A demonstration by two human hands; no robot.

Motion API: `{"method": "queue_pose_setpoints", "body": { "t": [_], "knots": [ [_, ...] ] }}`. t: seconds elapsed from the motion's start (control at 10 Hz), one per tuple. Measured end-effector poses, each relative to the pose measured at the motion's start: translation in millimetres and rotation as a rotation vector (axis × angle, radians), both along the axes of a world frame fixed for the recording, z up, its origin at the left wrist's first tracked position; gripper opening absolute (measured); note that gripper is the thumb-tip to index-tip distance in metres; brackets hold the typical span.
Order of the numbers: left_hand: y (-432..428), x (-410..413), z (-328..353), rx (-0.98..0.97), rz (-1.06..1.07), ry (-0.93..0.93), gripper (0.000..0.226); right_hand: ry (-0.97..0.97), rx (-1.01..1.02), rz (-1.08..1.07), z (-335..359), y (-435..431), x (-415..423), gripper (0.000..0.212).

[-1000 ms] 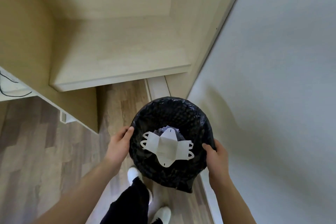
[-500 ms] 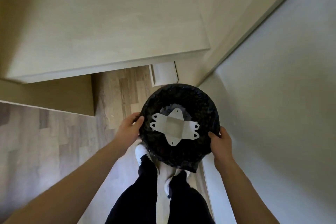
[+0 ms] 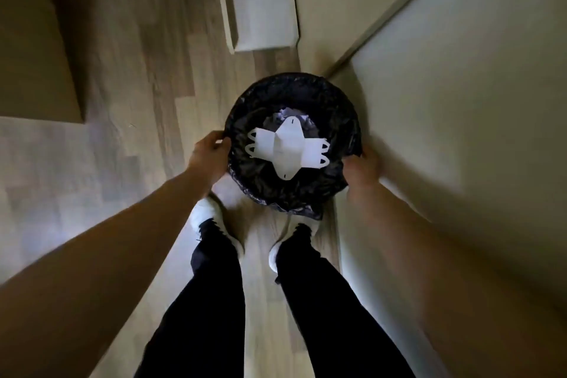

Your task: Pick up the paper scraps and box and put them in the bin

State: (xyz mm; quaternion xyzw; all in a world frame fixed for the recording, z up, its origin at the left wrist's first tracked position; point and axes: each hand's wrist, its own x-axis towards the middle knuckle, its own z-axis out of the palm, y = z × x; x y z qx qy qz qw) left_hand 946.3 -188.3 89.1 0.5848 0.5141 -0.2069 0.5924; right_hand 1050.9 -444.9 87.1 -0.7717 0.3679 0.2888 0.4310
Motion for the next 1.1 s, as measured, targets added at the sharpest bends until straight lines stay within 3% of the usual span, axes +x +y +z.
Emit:
{"method": "queue_pose_setpoints", "body": {
  "t": [0.1,0.2,0.4,0.6,0.8,0.9,1.1],
  "knots": [
    [-5.5,-6.1,-50.5,0.043,-0.056,0.012,0.033,0.004,0.001,-0.045,-54.9,7.7,0.9,0.039],
    [-4.7,-10.3,-85.5,0.032,-0.075,0.027,0.034,-0.044,0.012,-0.087,-92.0,17.7,3.2,0.048],
    [-5.8,-6.1,-114.8,-0.048,-0.044,0.023,0.032,-0.075,-0.046,-0.107,-132.0,25.6,9.7,0.072],
    [-3.6,9.5,-125.9,-0.06,-0.109,0.031,0.044,-0.005,-0.189,-0.016,-145.0,38.4,15.0,0.088],
    [-1.5,3.1,-120.9,-0.12,-0.056,0.017,0.052,0.018,-0.371,-0.01,-128.0,52.4,7.5,0.087],
    [-5.9,-8.3,-98.0,-0.177,0.052,0.022,0.05,0.049,-0.35,0.059,-98.2,53.2,-2.2,0.085],
    [-15.4,-3.8,0.1,-0.166,0.0,-0.039,0.032,0.001,-0.115,0.338,-6.7,56.0,-7.5,0.052]
  ]
}}
